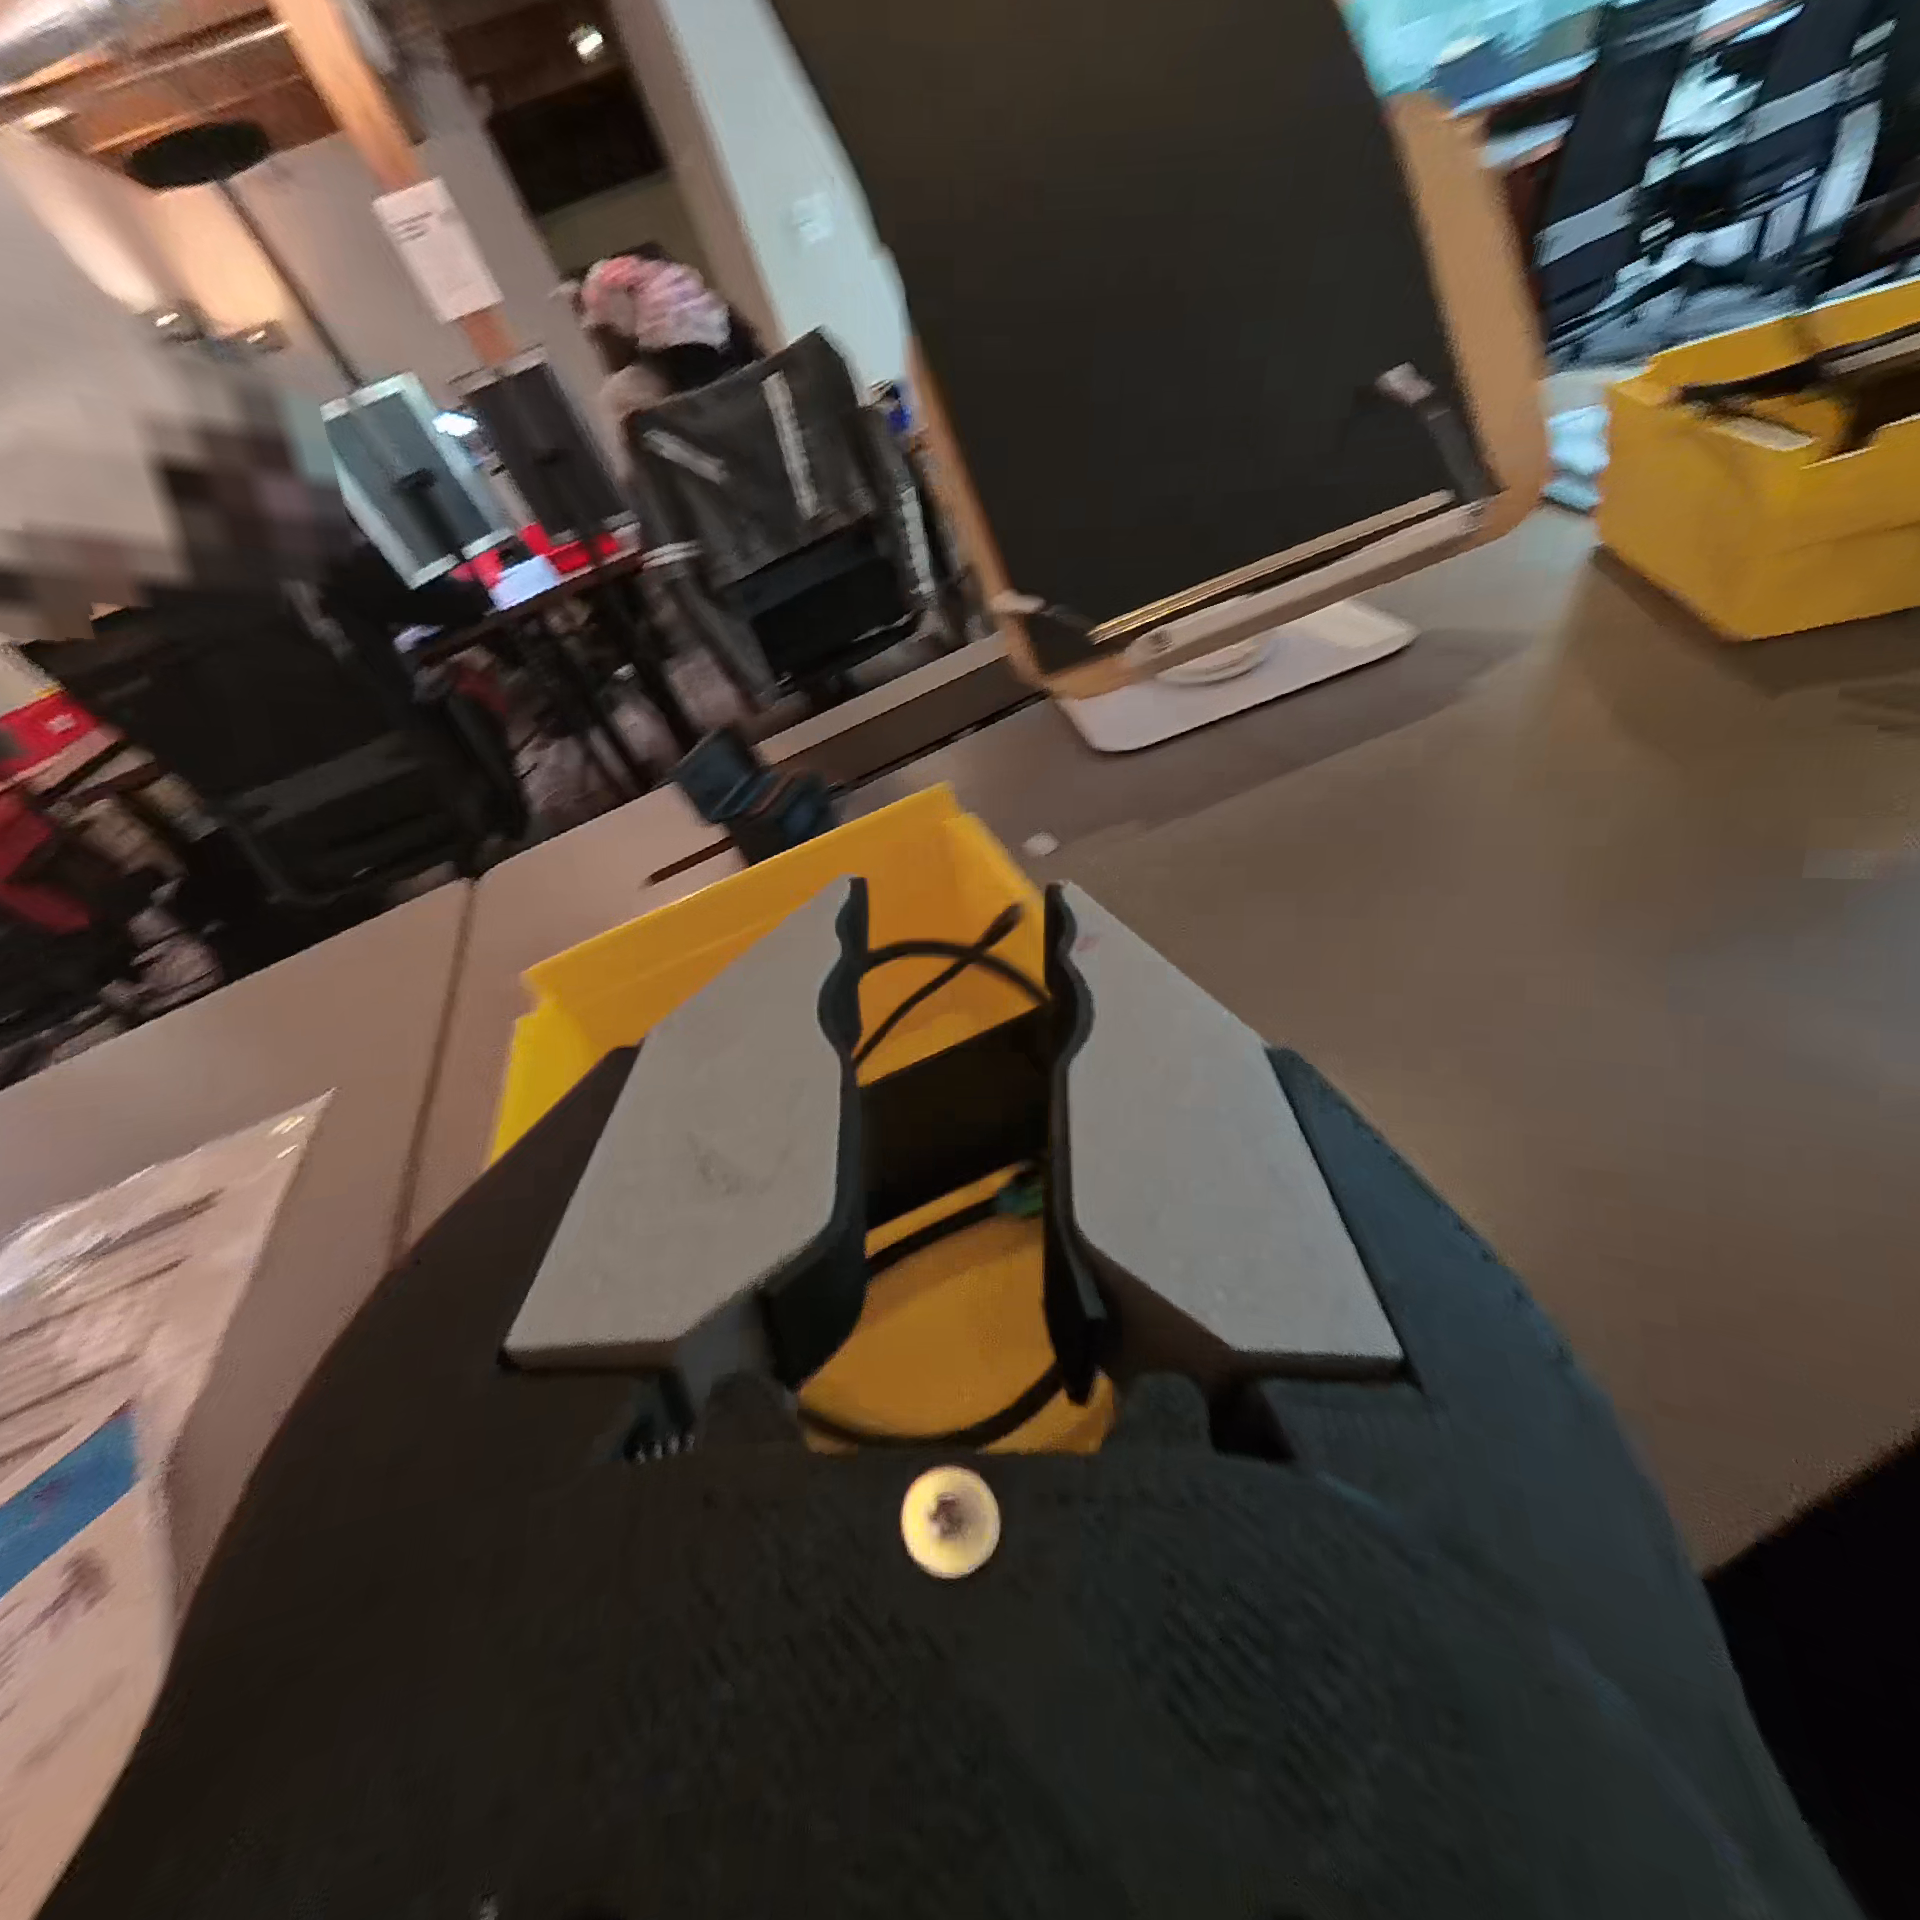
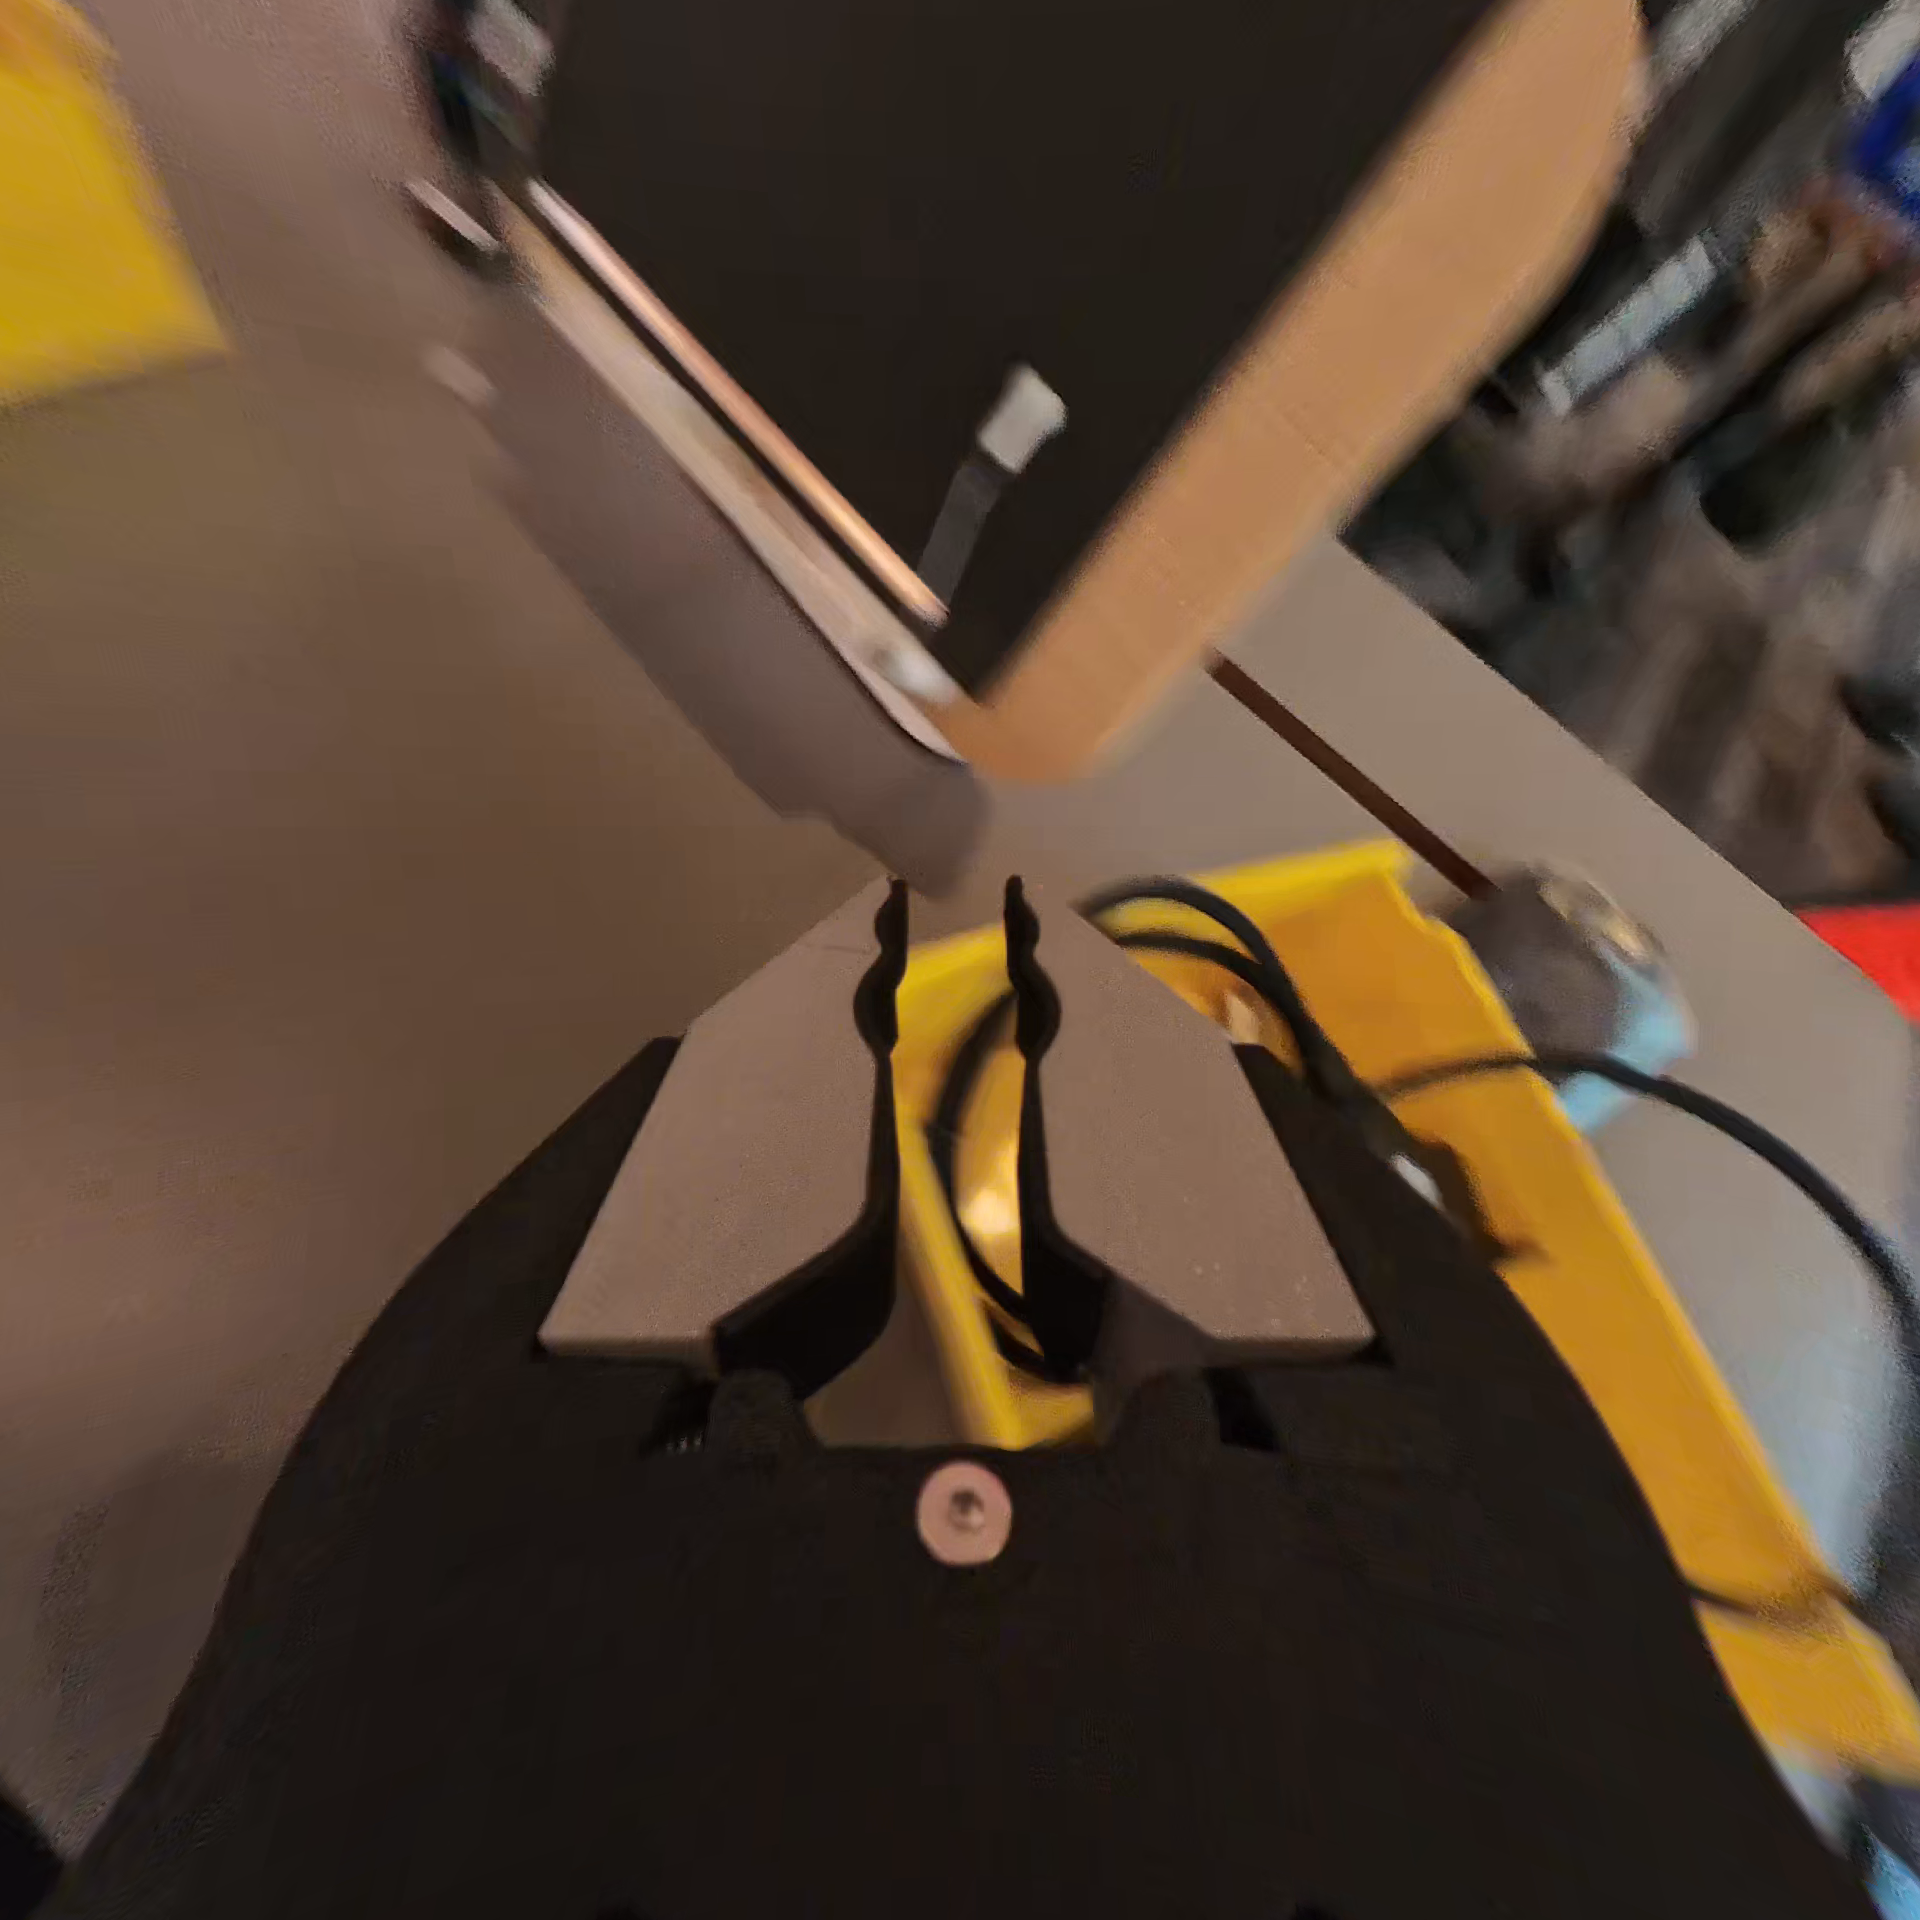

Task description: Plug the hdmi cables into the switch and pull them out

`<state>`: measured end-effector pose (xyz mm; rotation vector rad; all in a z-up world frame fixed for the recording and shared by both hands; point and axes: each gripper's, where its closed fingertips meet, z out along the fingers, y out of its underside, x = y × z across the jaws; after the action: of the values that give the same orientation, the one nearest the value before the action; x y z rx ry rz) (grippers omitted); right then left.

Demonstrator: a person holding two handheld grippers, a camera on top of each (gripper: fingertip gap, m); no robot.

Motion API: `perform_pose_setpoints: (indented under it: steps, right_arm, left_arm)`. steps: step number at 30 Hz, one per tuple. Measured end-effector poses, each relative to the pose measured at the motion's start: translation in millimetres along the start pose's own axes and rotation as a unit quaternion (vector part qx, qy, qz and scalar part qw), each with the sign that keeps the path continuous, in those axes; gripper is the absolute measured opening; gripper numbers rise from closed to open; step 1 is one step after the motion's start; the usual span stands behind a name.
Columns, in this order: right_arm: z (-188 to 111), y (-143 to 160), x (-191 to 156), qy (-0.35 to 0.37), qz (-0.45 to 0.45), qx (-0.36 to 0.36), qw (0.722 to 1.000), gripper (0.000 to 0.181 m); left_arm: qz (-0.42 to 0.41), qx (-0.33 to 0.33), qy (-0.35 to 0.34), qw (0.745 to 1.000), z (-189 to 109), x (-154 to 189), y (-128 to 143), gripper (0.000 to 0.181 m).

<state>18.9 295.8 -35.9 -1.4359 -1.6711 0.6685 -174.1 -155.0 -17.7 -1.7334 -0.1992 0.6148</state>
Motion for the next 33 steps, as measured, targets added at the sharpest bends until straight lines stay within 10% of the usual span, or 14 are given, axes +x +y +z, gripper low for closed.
perform_pose_setpoints:
  steps: [6,11,22,33]
  right_arm:
    - [31,-12,-152,-0.189,0.006,0.061,0.980,0.034]
    - [109,14,-211,-0.188,-0.070,0.036,0.979,0.024]
    - [152,46,-230,-0.184,-0.155,-0.024,0.970,0.016]
    - [153,47,-229,-0.178,-0.148,-0.025,0.972,0.016]
  left_arm:
    - [-0.023,-0.046,-0.069,0.996,-16,-50,29,0.038]
    - [-0.024,-0.104,-0.063,0.992,-16,-49,56,0.045]
    - [-0.013,-0.186,-0.038,0.982,-50,-52,92,0.035]
    - [0.081,-0.267,0.061,0.958,85,-46,83,0.041]
